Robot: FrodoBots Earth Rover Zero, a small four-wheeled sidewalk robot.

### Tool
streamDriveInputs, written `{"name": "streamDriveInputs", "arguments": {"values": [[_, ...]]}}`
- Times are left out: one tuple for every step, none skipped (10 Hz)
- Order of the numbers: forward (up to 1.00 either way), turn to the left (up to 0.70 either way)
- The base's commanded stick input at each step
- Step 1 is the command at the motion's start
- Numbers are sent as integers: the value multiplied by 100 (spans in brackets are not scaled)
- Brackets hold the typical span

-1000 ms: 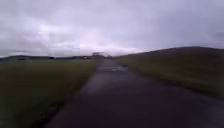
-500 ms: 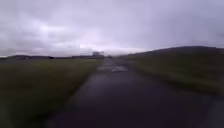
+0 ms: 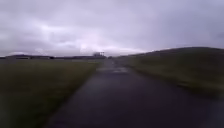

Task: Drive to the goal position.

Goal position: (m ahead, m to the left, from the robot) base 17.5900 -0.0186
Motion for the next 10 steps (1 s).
{"name": "streamDriveInputs", "arguments": {"values": [[100, 0], [100, 0], [100, 0], [100, 0], [100, 0], [100, 0], [100, 0], [100, 0], [100, 0], [100, 0]]}}
